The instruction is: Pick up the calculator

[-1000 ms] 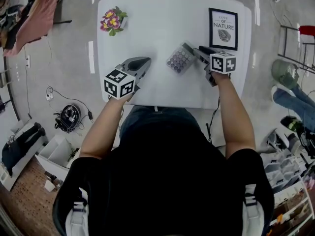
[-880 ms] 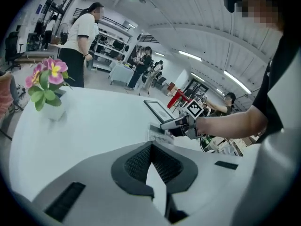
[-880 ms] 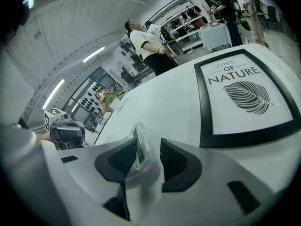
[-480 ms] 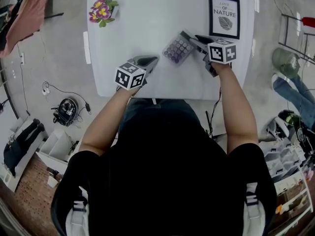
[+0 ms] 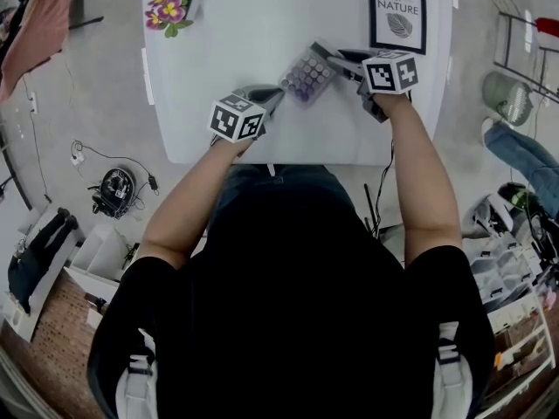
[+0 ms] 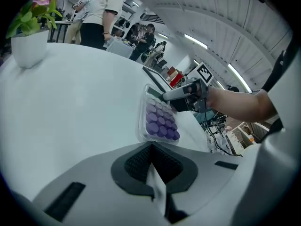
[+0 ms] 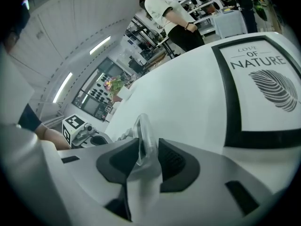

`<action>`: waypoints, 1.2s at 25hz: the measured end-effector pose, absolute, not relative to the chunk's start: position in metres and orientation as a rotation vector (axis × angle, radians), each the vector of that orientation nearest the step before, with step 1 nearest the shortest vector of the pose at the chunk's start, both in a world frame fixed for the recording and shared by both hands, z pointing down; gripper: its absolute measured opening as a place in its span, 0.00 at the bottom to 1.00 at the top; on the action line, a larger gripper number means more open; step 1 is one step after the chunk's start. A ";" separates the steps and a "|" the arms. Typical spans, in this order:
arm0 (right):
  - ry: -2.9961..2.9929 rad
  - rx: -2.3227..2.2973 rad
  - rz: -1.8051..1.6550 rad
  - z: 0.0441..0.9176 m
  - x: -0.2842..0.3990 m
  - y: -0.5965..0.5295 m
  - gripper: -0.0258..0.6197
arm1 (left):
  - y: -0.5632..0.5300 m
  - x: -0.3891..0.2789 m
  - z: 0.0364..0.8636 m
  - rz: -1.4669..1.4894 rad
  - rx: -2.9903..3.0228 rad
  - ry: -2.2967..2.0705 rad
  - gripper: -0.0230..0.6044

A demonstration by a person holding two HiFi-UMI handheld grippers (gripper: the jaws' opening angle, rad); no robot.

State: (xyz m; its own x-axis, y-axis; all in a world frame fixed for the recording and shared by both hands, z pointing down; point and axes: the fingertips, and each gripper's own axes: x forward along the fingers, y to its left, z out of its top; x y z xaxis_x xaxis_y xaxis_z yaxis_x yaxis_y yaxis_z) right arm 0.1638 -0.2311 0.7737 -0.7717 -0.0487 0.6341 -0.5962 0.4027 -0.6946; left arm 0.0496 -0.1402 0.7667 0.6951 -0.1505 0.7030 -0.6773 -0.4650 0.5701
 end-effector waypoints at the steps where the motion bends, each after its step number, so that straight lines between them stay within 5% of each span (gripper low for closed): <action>1: -2.134 0.545 1.372 0.773 0.164 -0.231 0.26 | -0.141 0.050 0.767 0.725 1.988 -0.635 0.06; 16: -2.124 0.564 1.800 0.761 0.151 -0.232 0.22 | -0.137 0.052 0.764 0.734 1.993 -0.620 0.06; 30: -2.199 0.673 1.828 0.758 0.154 -0.231 0.21 | -0.136 0.051 0.764 0.714 2.026 -0.597 0.06</action>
